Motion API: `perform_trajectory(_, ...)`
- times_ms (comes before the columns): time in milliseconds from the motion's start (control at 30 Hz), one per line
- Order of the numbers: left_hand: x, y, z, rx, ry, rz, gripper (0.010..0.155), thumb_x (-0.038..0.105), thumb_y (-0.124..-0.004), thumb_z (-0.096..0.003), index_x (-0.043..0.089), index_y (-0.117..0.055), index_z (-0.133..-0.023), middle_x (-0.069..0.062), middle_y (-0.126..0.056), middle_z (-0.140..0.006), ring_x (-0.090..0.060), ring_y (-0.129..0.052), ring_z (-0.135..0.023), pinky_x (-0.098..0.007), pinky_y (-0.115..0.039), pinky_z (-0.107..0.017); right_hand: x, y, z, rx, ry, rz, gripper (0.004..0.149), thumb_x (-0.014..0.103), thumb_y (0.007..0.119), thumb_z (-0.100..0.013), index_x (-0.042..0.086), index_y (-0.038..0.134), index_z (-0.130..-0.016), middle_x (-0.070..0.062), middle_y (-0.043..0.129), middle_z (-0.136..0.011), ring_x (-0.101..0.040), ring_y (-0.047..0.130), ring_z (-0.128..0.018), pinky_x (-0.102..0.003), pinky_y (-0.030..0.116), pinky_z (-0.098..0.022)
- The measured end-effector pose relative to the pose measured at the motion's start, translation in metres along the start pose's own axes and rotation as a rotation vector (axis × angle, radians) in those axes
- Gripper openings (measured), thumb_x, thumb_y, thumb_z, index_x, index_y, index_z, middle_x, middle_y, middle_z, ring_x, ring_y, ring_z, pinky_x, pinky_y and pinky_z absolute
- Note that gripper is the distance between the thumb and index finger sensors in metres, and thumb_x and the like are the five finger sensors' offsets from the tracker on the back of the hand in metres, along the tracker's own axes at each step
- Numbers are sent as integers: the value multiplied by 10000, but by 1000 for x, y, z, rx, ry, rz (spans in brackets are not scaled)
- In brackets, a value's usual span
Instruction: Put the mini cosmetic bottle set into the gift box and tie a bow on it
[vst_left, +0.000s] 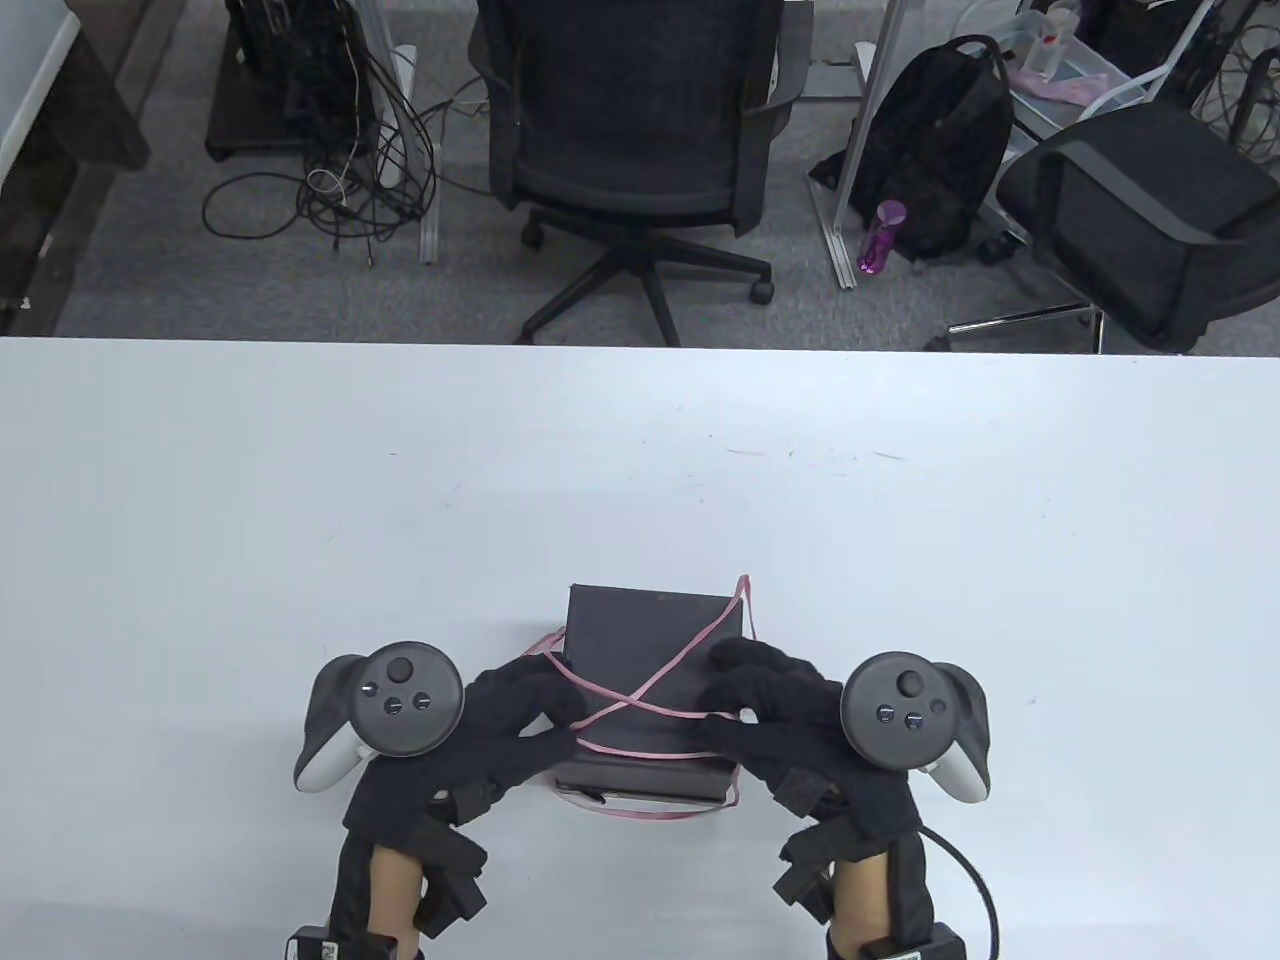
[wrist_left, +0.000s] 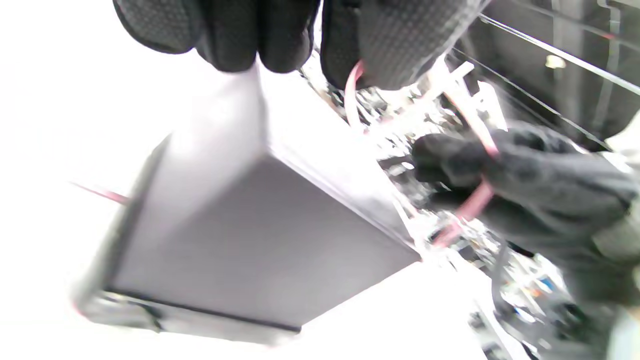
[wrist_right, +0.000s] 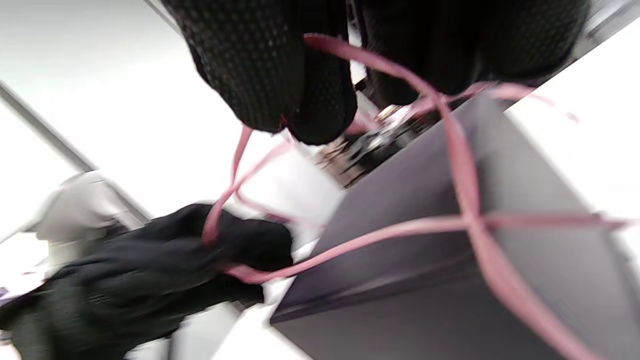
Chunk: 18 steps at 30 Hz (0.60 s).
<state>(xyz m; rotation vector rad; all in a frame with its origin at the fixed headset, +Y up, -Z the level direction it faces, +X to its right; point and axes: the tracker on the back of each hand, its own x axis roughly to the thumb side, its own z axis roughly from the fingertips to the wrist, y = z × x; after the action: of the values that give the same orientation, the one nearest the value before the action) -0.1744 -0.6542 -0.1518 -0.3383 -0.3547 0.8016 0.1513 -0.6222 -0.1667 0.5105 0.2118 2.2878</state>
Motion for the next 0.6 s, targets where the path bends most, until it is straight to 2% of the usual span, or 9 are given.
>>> perform_trajectory(67, -12, 8, 4, 42, 92, -20, 438, 369, -818, -565, 177, -811, -959, -226, -708, -1113, -401, -938, -830, -509, -819, -603, -8, -7, 4, -47, 95, 59, 371, 193, 886, -512, -61, 922, -780, -388, 738, -975, -547, 790, -702, -583, 753, -487)
perform_trajectory(133, -25, 14, 7, 82, 168, -11, 427, 345, -798, -580, 187, -773, -976, -240, -709, -1091, -253, -1020, -640, -388, -872, -486, -15, -12, 6, -85, 185, 111, 370, 189, 883, -511, -52, 919, -790, -398, 760, -946, -355, 909, -536, -432, 832, -357)
perform_trajectory(200, -34, 16, 8, 104, 196, 38, 408, 314, -771, -594, 203, -735, -985, -242, -724, -1063, -152, -1035, -493, -305, -886, -388, -20, -14, 8, -111, 234, 133, 372, 179, 862, -524, -54, 897, -813, -411, 763, -930, -297, 924, -466, -385, 841, -307)
perform_trajectory(267, -39, 16, 7, 97, 181, 86, 397, 291, -752, -601, 225, -716, -991, -238, -765, -1031, -124, -1035, -441, -287, -888, -353, -19, -11, 5, -130, 114, 134, 382, 191, 827, -547, -43, 856, -848, -412, 647, -1027, -408, 876, -630, -485, 816, -431)
perform_trajectory(333, -37, 14, 5, 89, 166, 88, 392, 282, -740, -605, 241, -707, -993, -204, -815, -998, -132, -1038, -438, -296, -888, -355, -14, -1, -3, -99, -42, 139, 391, 207, 777, -575, -27, 803, -888, -399, 468, -1126, -652, 581, -901, -737, 615, -593)
perform_trajectory(367, -36, 14, 4, 88, 163, 76, 390, 274, -735, -604, 246, -705, -992, -185, -831, -985, -135, -1039, -443, -301, -889, -359, -11, 4, -7, -90, -75, 140, 393, 209, 759, -582, -12, 784, -906, -394, 439, -1138, -680, 441, -935, -798, 529, -599)
perform_trajectory(433, -32, 12, 3, 94, 160, 46, 382, 258, -725, -604, 260, -705, -985, -150, -858, -958, -138, -1040, -445, -309, -889, -368, -4, 17, -14, -58, -126, 154, 395, 200, 724, -587, 14, 743, -935, -344, 382, -1170, -665, 259, -949, -830, 403, -612)
perform_trajectory(533, -20, 6, 1, 79, 85, 28, 378, 253, -715, -604, 279, -703, -981, -103, -871, -944, -146, -1035, -471, -323, -885, -396, 12, 46, -27, -25, -253, 253, 404, 210, 664, -586, 78, 687, -966, -277, 435, -1177, -614, 280, -949, -799, 384, -623)
perform_trajectory(600, -11, 3, 0, 67, 41, 30, 378, 255, -713, -604, 285, -701, -981, -84, -877, -932, -151, -1032, -484, -334, -884, -411, 20, 64, -32, 52, -252, 321, 409, 214, 638, -589, 105, 663, -982, -269, 466, -1174, -594, 303, -948, -781, 384, -625)
